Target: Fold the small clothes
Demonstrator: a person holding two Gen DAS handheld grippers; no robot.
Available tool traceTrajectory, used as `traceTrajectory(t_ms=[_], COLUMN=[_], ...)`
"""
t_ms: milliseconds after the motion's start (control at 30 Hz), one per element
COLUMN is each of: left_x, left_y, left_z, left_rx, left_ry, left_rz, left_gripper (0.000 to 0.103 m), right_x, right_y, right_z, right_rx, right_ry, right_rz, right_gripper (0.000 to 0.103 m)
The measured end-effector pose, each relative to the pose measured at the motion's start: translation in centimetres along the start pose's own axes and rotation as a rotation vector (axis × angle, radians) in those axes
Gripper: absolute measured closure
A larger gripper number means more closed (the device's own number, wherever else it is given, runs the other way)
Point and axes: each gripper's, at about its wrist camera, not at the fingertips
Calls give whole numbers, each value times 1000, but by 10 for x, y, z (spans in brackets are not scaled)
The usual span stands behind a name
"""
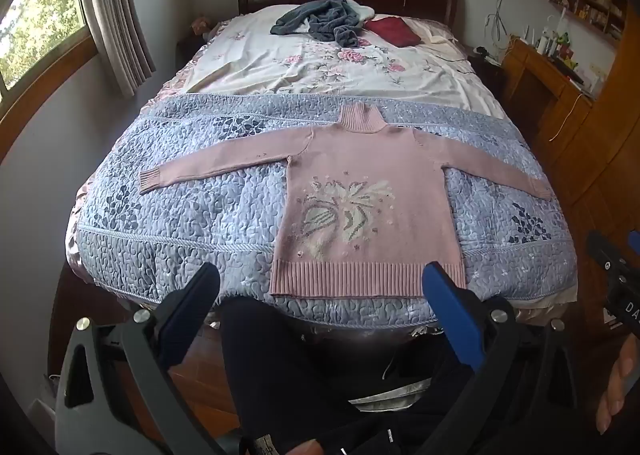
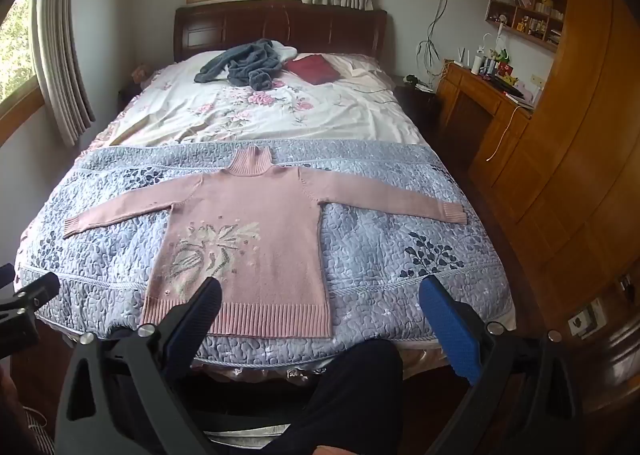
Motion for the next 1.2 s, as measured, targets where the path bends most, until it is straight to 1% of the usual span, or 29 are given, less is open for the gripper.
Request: traceTrajectory(t_ms=[233, 300, 333, 533, 600, 1200], left_x=[-1, -1, -5, -14, -7, -7], left_y=[2, 1, 5, -1, -3, -5], left_z=[2, 3, 5, 7, 7, 10], left_rx=[-3, 0, -1, 9, 13, 23], left_ry=[-1, -1, -2, -9, -12, -14], left_rz=[2, 3, 4, 13, 24, 35], left_gripper=[3, 3, 3, 3, 3, 3], right_x=[-2, -2, -2, 0, -3, -4], right_y=[-1, 5, 5, 3, 2, 4], right_z=[0, 1, 1, 4, 3, 4], right_rx=[-6, -11, -11, -4, 2, 2], right_ry=[-7, -7, -7, -10, -15, -21], right_rz=[-3, -3, -1, 8, 7, 12], right_gripper=[4, 4, 4, 4, 4, 4])
Point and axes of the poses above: each gripper's, at about its wrist camera, not at the fingertips, and y roughly the way its jaws point, x to its right, z to its top, and after that the axes turned 4 degrees about x, right-handed
